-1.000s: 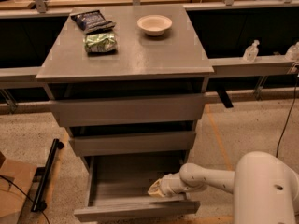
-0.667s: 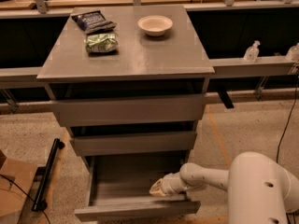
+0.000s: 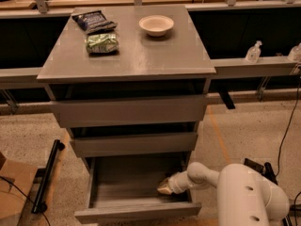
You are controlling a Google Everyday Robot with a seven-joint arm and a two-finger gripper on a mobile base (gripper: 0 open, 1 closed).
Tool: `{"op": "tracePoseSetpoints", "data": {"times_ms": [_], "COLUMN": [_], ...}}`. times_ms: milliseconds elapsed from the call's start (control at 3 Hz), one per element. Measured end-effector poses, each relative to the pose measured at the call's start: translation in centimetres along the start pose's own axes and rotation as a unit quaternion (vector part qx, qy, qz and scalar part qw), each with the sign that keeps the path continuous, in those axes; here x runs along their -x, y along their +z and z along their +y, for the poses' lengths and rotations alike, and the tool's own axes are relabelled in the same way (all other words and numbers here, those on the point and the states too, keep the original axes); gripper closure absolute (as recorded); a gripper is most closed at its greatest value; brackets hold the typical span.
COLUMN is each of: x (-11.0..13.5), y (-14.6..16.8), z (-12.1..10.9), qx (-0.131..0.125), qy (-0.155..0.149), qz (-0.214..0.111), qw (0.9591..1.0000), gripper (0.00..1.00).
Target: Open bottom drawer
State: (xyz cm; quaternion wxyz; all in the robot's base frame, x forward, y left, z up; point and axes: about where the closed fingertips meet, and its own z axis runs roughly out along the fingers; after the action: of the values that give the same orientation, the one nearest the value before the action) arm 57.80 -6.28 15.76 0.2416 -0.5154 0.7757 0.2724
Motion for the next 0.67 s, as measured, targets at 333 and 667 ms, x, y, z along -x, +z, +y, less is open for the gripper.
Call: {"op": "tracePoseSetpoints", "data": {"times_ms": [333, 667], "x": [-3.8, -7.1], "y": [0.6, 0.1], "z": [0.0, 2.9], "qx": [0.001, -0.004], "qy": [0.045, 0.1], "qz": [0.008, 0.006], "qw": [0.9989, 0.995], "gripper": [1.0, 1.0]}}
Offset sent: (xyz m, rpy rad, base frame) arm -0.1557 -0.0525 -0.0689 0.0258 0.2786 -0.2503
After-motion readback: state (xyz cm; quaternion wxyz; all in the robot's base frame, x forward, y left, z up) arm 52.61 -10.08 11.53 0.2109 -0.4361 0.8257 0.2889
